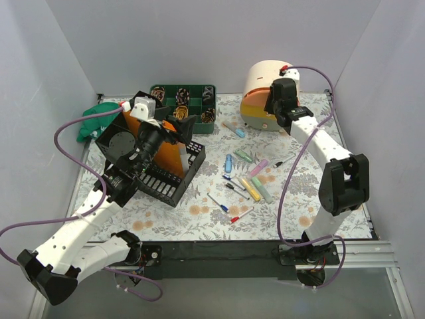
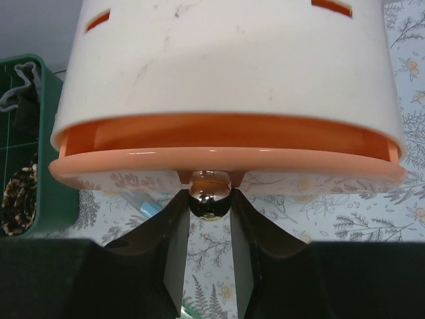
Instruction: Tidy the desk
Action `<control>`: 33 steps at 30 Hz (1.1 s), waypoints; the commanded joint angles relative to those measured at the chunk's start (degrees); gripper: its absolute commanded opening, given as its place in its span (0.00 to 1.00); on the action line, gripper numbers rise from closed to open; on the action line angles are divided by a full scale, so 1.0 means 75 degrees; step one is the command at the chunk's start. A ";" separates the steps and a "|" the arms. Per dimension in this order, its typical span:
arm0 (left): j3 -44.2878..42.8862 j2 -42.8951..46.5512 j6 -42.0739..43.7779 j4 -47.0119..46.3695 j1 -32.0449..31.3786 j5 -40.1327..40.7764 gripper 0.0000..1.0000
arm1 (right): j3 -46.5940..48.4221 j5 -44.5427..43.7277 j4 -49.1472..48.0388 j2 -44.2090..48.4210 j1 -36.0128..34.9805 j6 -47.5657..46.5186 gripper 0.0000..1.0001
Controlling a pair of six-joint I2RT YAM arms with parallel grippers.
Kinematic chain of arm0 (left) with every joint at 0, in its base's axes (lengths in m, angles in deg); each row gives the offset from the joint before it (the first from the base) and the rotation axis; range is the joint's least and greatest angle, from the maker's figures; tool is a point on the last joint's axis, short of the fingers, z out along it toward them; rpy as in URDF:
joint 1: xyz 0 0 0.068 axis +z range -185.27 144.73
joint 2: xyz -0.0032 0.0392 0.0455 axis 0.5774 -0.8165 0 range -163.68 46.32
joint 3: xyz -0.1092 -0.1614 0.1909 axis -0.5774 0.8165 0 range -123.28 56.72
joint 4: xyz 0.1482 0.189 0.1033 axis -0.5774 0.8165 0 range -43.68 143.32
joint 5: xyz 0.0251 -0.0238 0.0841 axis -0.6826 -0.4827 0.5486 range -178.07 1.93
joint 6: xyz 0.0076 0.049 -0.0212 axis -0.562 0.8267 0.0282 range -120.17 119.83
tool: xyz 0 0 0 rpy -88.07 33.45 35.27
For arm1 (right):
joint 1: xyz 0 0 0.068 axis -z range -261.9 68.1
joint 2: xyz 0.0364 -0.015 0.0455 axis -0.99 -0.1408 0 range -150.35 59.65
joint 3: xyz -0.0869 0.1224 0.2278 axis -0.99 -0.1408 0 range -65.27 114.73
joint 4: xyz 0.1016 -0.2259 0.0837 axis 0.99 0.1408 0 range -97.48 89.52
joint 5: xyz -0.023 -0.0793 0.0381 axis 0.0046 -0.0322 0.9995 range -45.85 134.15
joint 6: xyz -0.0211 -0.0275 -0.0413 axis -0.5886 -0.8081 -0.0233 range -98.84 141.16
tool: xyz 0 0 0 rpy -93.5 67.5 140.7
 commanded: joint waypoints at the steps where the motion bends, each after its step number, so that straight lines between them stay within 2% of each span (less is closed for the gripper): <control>1: 0.0072 0.0201 0.0091 -0.0067 0.0052 -0.0011 0.98 | -0.0871 0.0456 -0.0434 0.0992 0.0024 0.0223 0.17; 4: 0.0084 0.0225 0.0091 -0.0103 0.0053 -0.0023 0.98 | -0.1622 0.0702 -0.0563 0.1787 0.0024 0.0247 0.15; 7: 0.0084 0.0225 0.0056 -0.0103 0.0064 -0.0070 0.98 | -0.2104 0.0937 -0.0552 0.2269 0.0035 0.0282 0.19; 11: 0.0084 0.0202 0.0033 -0.0103 0.0088 -0.0105 0.98 | -0.2830 0.1242 -0.0540 0.2599 0.0024 0.0317 0.23; 17: 0.0084 0.0154 -0.0003 -0.0103 0.0123 -0.0152 0.98 | -0.3148 0.1477 -0.0528 0.2845 0.0024 0.0270 0.29; 18: 0.0084 0.0143 -0.0014 -0.0103 0.0135 -0.0175 0.98 | -0.3172 0.1465 -0.0551 0.2834 0.0024 0.0259 0.37; 20: 0.0096 0.0143 -0.0014 -0.0114 0.0123 -0.0164 0.98 | -0.3184 0.1523 -0.0575 0.2845 0.0024 0.0177 0.45; 21: 0.0096 0.0131 -0.0003 -0.0114 0.0123 -0.0175 0.98 | -0.3195 0.1617 -0.0598 0.2845 0.0024 0.0153 0.54; 23: 0.0119 0.0154 0.0009 -0.0114 0.0135 -0.0129 0.98 | -0.3184 0.1734 -0.0610 0.2880 0.0024 0.0037 0.64; 25: 0.0131 0.0155 0.0032 -0.0126 0.0123 -0.0140 0.98 | -0.3160 0.1852 -0.0575 0.2997 0.0024 -0.0326 0.79; 26: 0.0131 0.0166 0.0032 -0.0126 0.0123 -0.0152 0.98 | -0.3149 0.1887 -0.0552 0.3056 0.0035 -0.0490 0.82; 27: 0.0143 0.0155 0.0032 -0.0138 0.0135 -0.0140 0.98 | -0.3137 0.1991 -0.0540 0.3184 0.0035 -0.0666 0.91; 29: 0.0178 0.0189 0.0032 -0.0161 0.0123 -0.0199 0.98 | -0.3137 0.2202 -0.0412 0.3325 0.0082 -0.1204 0.93; 32: 0.0201 0.0201 0.0044 -0.0196 0.0135 -0.0280 0.98 | -0.3300 0.3208 -0.0201 0.3711 0.0304 -0.2036 0.98; 33: 0.0213 0.0201 0.0044 -0.0219 0.0135 -0.0304 0.98 | -0.3382 0.3873 -0.0119 0.3898 0.0467 -0.2270 0.98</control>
